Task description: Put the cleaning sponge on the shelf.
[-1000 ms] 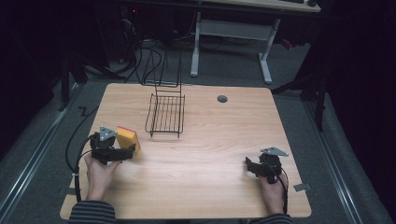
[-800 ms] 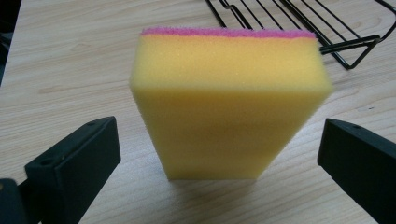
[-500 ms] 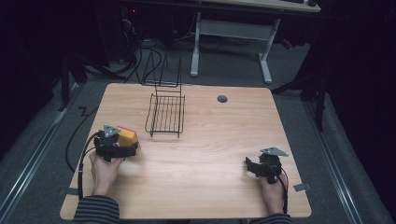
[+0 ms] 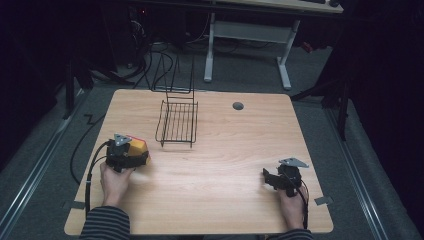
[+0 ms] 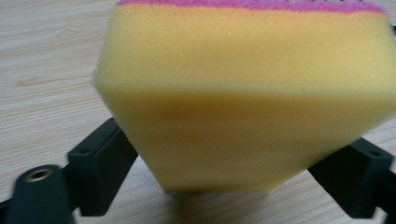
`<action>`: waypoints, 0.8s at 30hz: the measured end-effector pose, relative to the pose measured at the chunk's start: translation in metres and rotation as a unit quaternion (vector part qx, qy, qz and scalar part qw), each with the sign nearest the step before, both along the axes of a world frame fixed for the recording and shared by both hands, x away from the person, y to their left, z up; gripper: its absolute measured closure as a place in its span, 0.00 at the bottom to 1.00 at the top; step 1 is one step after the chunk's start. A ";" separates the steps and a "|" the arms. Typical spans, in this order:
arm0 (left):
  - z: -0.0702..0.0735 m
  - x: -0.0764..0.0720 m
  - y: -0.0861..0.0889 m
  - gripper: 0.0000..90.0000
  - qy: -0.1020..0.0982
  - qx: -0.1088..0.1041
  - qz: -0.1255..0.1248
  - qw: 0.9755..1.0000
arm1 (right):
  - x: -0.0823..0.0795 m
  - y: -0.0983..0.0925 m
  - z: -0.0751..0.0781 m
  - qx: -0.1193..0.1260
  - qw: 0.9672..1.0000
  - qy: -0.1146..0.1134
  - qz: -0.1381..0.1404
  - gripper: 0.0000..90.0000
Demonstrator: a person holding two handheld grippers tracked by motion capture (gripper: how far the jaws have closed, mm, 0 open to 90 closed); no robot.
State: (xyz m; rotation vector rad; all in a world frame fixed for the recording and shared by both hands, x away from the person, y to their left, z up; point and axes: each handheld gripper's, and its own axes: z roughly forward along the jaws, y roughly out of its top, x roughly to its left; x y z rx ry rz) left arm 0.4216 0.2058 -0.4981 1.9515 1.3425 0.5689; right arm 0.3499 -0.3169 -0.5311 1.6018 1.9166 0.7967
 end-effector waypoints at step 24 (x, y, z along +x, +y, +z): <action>0.010 -0.011 0.004 0.27 -0.019 -0.012 -0.052 0.998 | 0.000 0.000 0.000 0.000 1.000 0.000 0.000 0.27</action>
